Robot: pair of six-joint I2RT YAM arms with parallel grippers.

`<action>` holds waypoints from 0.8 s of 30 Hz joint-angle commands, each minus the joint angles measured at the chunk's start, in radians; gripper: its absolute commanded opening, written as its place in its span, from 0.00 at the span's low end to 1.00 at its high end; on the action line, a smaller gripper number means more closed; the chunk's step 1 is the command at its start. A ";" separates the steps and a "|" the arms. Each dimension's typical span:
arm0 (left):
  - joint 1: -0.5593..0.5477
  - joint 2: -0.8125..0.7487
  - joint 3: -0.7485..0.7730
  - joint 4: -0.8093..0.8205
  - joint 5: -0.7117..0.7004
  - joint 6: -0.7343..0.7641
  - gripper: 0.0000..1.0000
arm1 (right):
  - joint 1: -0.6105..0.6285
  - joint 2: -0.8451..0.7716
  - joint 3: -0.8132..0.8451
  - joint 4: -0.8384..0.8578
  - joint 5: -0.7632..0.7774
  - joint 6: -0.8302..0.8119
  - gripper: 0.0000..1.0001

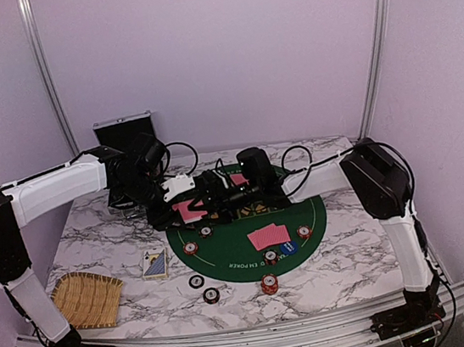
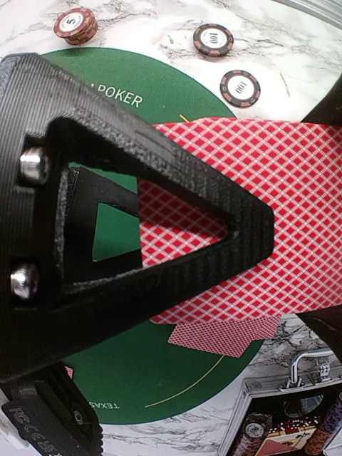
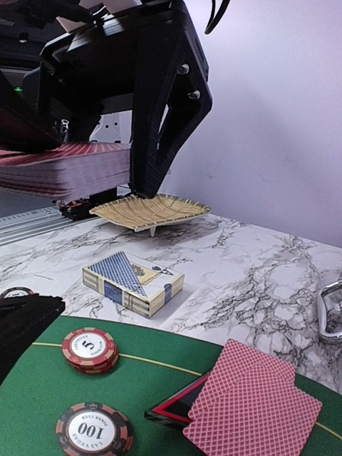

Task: Distribute texas hold em gaming equipment
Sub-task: Pick up the poker card from the face-down deck piles.

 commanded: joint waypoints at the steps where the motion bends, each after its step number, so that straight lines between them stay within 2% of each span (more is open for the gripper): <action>1: 0.001 -0.021 0.007 0.010 0.008 -0.002 0.00 | -0.014 -0.039 -0.019 -0.040 0.013 -0.021 0.63; 13: 0.002 -0.010 -0.004 0.017 -0.009 0.004 0.00 | -0.034 -0.103 -0.081 -0.007 0.010 0.005 0.35; 24: 0.003 -0.012 -0.015 0.022 -0.021 0.007 0.00 | -0.056 -0.155 -0.120 0.021 0.009 0.042 0.13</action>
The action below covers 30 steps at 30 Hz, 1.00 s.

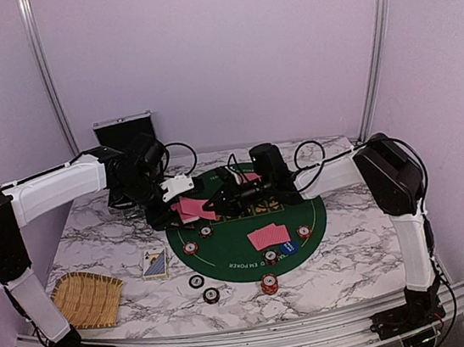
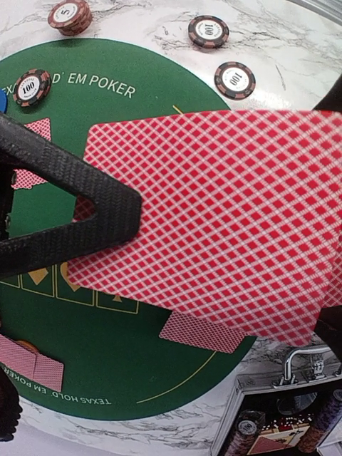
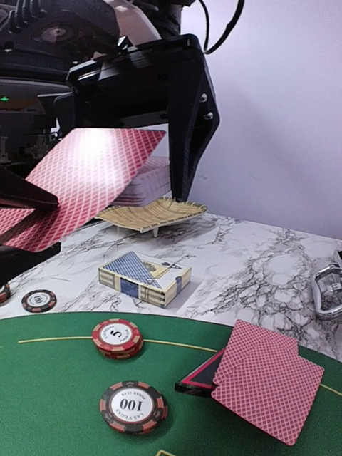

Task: Distribute texas hold em gaming equipment
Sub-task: Pick up the poker card from the face-down deck piles, then flop the poker card in the community card area.

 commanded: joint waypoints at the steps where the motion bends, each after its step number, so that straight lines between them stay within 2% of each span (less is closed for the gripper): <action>1: 0.003 -0.013 -0.013 0.023 0.001 0.003 0.00 | -0.020 -0.068 -0.014 0.013 0.010 0.014 0.12; 8: 0.007 -0.020 -0.028 0.026 -0.015 0.006 0.00 | -0.077 -0.140 -0.038 -0.112 0.039 -0.085 0.06; 12: 0.012 -0.031 -0.041 0.024 -0.016 0.004 0.00 | -0.102 -0.164 0.022 -0.318 0.104 -0.244 0.04; 13: 0.013 -0.036 -0.046 0.024 -0.017 0.003 0.00 | -0.104 -0.164 0.051 -0.425 0.130 -0.316 0.04; 16: 0.019 -0.051 -0.064 0.024 -0.018 0.004 0.00 | -0.104 -0.147 0.178 -0.665 0.261 -0.502 0.03; 19: 0.026 -0.070 -0.084 0.023 -0.018 0.003 0.00 | -0.101 -0.123 0.286 -0.812 0.392 -0.636 0.02; 21: 0.032 -0.083 -0.097 0.024 -0.018 0.002 0.00 | -0.095 -0.111 0.338 -0.864 0.482 -0.710 0.01; 26: 0.047 -0.110 -0.129 0.024 -0.020 -0.007 0.00 | -0.034 -0.051 0.484 -0.975 0.818 -0.890 0.00; 30: 0.052 -0.127 -0.143 0.023 -0.028 -0.006 0.00 | 0.039 -0.038 0.491 -0.915 1.085 -1.043 0.00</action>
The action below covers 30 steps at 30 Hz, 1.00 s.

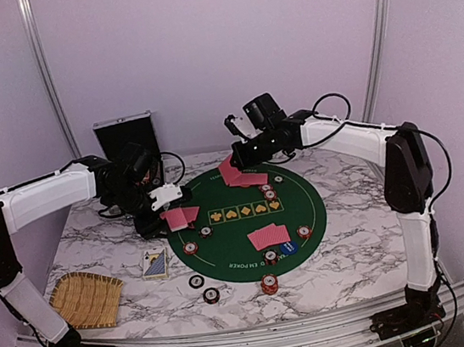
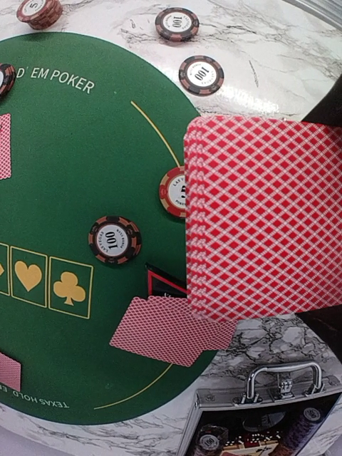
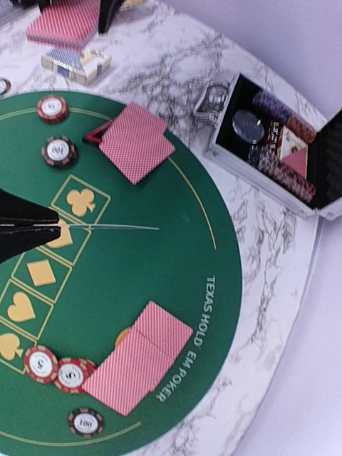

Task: Distribute texas hold em gaming equipment
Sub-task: Flop the poker card in the community card area.

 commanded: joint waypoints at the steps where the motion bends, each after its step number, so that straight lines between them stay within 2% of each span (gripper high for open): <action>1: 0.009 -0.053 -0.015 0.009 -0.005 -0.006 0.00 | 0.102 0.020 -0.015 0.019 0.404 -0.281 0.00; 4: 0.011 -0.066 -0.022 0.009 -0.006 -0.011 0.00 | 0.159 -0.005 -0.102 0.173 0.522 -0.422 0.00; 8: 0.015 -0.085 -0.047 0.009 -0.012 -0.008 0.00 | 0.200 0.007 -0.150 0.294 0.586 -0.553 0.00; 13: 0.022 -0.094 -0.051 0.008 -0.012 -0.006 0.00 | 0.229 0.061 -0.173 0.389 0.669 -0.677 0.00; 17: 0.025 -0.100 -0.049 0.006 -0.009 -0.005 0.00 | 0.253 0.139 -0.131 0.393 0.727 -0.777 0.00; 24: 0.031 -0.110 -0.051 0.002 -0.004 -0.006 0.00 | 0.257 0.205 -0.106 0.421 0.694 -0.826 0.02; 30: 0.037 -0.119 -0.051 -0.004 -0.007 0.002 0.00 | 0.258 0.236 -0.089 0.376 0.593 -0.782 0.01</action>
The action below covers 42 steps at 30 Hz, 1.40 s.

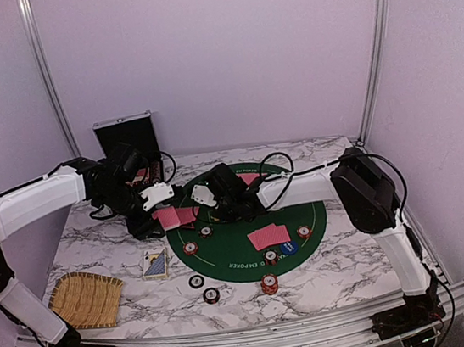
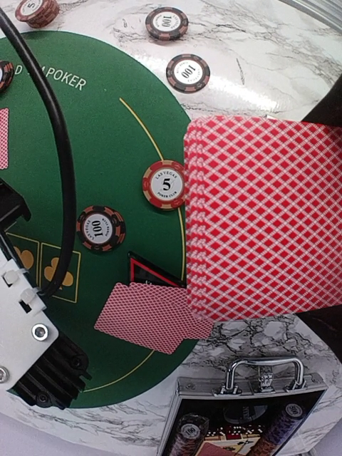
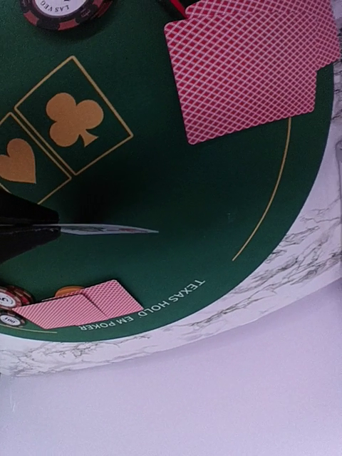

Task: Distribute texas hold em gaming equipment
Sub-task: Flop the poker card in the community card area.

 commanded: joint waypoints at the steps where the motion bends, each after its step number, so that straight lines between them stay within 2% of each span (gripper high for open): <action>1: 0.013 -0.042 0.000 -0.005 0.006 0.003 0.00 | 0.008 0.015 0.063 -0.008 -0.084 0.026 0.01; 7: 0.014 -0.034 0.006 -0.005 0.005 0.007 0.00 | 0.008 -0.015 0.008 -0.025 -0.170 0.059 0.02; 14: 0.014 -0.024 0.019 -0.006 0.011 0.004 0.00 | 0.008 -0.027 -0.037 -0.057 -0.190 0.085 0.05; 18: 0.014 -0.021 0.022 -0.006 0.013 0.004 0.00 | 0.008 -0.045 -0.059 -0.065 -0.226 0.108 0.19; 22: 0.014 -0.018 0.026 -0.009 0.018 0.002 0.00 | 0.008 -0.060 -0.073 -0.068 -0.253 0.126 0.43; 29: 0.014 -0.014 0.036 -0.013 0.026 0.002 0.00 | -0.010 -0.091 -0.070 -0.077 -0.335 0.187 0.60; 35: 0.013 -0.005 0.045 -0.017 0.034 0.003 0.00 | -0.093 -0.149 -0.066 -0.097 -0.446 0.329 0.62; 42: 0.013 0.006 0.053 -0.018 0.038 0.004 0.00 | -0.232 -0.179 -0.078 -0.105 -0.691 0.574 0.58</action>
